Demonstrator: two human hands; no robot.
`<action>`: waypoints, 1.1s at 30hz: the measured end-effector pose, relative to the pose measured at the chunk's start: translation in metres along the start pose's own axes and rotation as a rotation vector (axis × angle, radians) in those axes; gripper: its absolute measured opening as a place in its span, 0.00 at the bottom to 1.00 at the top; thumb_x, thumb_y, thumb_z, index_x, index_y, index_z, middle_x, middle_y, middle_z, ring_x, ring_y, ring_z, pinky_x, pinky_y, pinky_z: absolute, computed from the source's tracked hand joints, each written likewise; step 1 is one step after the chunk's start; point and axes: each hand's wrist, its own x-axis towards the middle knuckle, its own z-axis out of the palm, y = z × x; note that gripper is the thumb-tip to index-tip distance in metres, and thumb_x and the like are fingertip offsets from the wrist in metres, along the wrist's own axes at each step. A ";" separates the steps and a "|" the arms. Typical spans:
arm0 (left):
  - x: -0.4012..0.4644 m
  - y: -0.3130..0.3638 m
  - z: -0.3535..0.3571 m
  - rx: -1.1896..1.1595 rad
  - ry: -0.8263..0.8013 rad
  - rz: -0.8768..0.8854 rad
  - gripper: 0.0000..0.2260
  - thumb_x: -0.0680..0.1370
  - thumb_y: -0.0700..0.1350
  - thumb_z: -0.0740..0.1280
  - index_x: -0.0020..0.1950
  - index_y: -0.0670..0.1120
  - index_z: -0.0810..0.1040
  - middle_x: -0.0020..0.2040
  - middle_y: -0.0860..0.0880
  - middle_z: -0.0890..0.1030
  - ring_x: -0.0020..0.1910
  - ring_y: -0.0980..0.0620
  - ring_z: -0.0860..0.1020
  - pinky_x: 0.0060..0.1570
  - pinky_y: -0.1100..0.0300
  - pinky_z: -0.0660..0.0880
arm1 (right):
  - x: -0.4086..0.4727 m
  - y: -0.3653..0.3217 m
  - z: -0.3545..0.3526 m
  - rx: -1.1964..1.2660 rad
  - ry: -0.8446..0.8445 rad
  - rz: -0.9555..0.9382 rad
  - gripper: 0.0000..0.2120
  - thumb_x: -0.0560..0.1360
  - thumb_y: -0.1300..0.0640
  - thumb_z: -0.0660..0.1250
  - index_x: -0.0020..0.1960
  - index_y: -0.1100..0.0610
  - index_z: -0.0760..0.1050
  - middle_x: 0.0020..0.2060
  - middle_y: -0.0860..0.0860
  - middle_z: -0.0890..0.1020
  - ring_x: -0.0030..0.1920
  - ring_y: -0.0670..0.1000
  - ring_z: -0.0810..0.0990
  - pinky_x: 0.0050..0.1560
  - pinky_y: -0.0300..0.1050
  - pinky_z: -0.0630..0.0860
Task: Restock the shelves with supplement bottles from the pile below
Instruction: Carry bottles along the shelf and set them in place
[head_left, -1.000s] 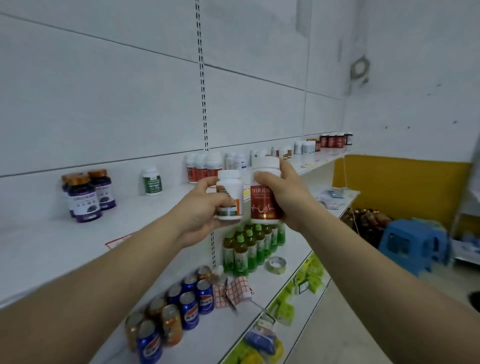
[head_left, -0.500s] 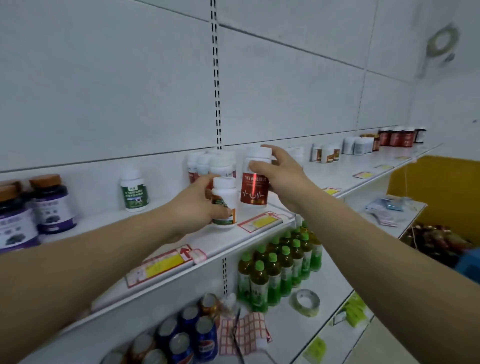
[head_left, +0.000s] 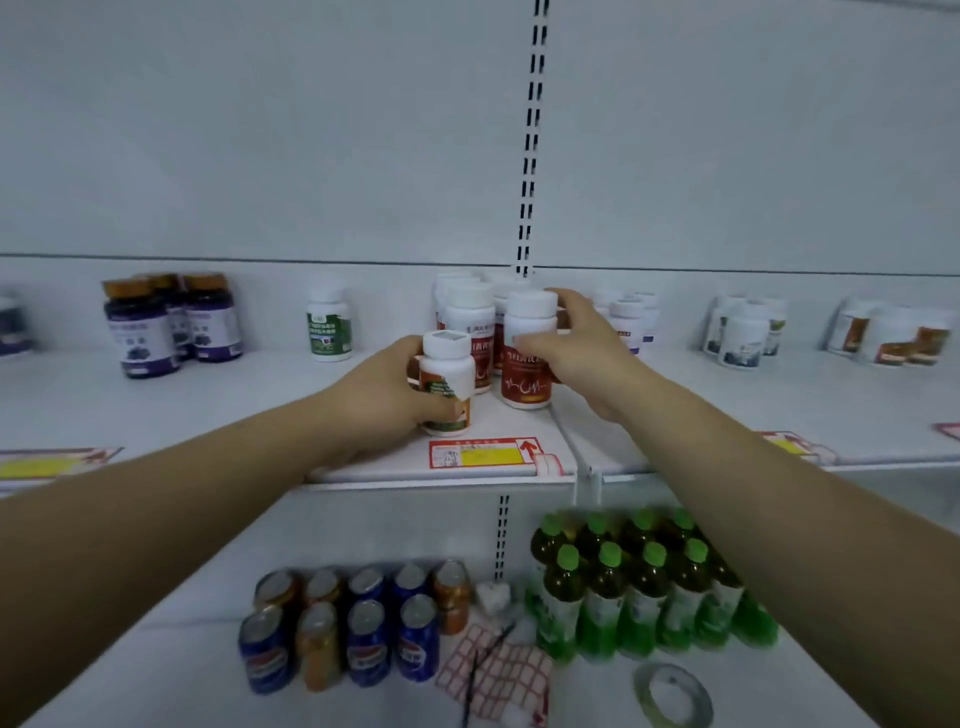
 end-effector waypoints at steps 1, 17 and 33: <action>-0.001 0.001 0.001 0.018 0.003 -0.021 0.26 0.71 0.40 0.73 0.63 0.55 0.67 0.51 0.57 0.76 0.48 0.60 0.76 0.40 0.69 0.70 | -0.001 0.001 -0.002 -0.026 -0.044 -0.005 0.30 0.72 0.61 0.71 0.69 0.49 0.64 0.53 0.46 0.75 0.54 0.49 0.75 0.57 0.49 0.75; 0.000 0.009 0.016 0.031 0.063 -0.083 0.33 0.72 0.38 0.72 0.71 0.53 0.62 0.55 0.54 0.73 0.46 0.61 0.76 0.40 0.69 0.71 | 0.012 0.014 0.001 -0.134 -0.118 -0.090 0.31 0.76 0.54 0.68 0.74 0.51 0.57 0.65 0.50 0.74 0.58 0.49 0.73 0.55 0.41 0.68; 0.020 0.086 0.088 -0.197 -0.003 0.112 0.22 0.71 0.37 0.72 0.59 0.50 0.67 0.48 0.54 0.77 0.46 0.59 0.76 0.42 0.65 0.73 | -0.022 0.026 -0.096 -0.213 -0.015 0.005 0.23 0.76 0.50 0.63 0.70 0.47 0.68 0.63 0.48 0.76 0.61 0.48 0.74 0.64 0.48 0.70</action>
